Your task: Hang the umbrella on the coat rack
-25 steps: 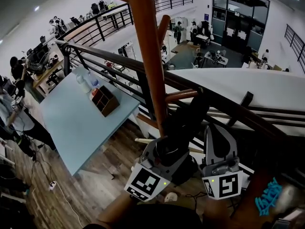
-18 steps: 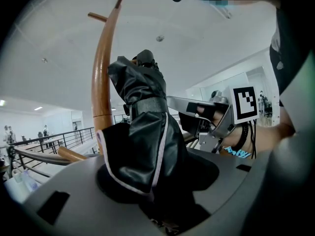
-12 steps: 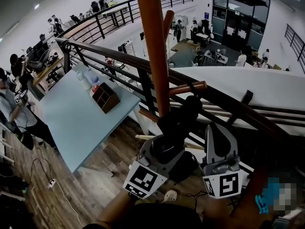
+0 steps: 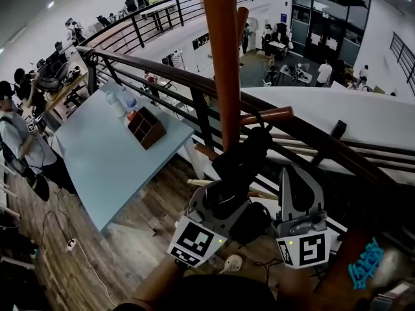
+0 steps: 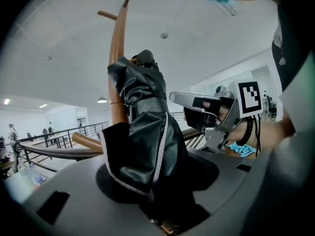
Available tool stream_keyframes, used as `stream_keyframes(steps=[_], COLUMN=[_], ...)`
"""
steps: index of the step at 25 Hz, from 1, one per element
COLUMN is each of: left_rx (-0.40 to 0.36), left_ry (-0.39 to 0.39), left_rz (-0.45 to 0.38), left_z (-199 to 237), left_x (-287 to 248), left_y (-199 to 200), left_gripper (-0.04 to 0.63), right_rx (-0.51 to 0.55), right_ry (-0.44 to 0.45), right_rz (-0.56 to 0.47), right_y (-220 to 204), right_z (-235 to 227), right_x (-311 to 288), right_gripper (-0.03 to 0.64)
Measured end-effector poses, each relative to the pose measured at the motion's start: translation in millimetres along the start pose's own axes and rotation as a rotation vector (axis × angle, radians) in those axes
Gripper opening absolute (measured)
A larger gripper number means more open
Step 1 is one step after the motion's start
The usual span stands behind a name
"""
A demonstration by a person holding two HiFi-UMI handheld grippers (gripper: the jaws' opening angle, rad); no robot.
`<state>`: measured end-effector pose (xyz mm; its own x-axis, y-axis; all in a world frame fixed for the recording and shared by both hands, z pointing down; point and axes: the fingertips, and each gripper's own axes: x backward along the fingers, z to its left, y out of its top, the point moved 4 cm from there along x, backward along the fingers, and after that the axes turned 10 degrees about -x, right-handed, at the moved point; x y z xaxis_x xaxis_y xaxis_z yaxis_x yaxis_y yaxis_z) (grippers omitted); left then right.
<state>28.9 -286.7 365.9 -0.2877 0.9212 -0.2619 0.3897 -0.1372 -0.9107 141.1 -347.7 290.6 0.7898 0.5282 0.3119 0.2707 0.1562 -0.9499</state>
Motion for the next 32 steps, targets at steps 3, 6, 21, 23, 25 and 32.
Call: stream_keyframes(steps=[3, 6, 21, 23, 25, 32], left_rx=[0.003, 0.011, 0.039, 0.041, 0.041, 0.075], left_ry=[0.003, 0.005, 0.007, -0.001, -0.008, -0.034], left_rz=[0.002, 0.005, 0.036, 0.047, 0.058, 0.079], left_z=[1, 4, 6, 2, -2, -14], left_x=[3, 7, 23, 22, 20, 16], left_y=[-3, -8, -30, -33, -38, -57], left_gripper=[0.236, 0.235, 0.236, 0.236, 0.236, 0.238], right_rx=[0.002, 0.003, -0.005, -0.005, -0.001, 0.011], right_ry=[0.008, 0.015, 0.042, 0.041, 0.042, 0.035], right_rz=[0.006, 0.013, 0.029, 0.033, 0.039, 0.049], right_y=[-2, -5, -12, -11, -12, -13], right_z=[5, 11, 31, 32, 33, 33], right_x=[-2, -7, -19, -17, -16, -12], right_gripper=[0.031, 0.031, 0.031, 0.031, 0.031, 0.031])
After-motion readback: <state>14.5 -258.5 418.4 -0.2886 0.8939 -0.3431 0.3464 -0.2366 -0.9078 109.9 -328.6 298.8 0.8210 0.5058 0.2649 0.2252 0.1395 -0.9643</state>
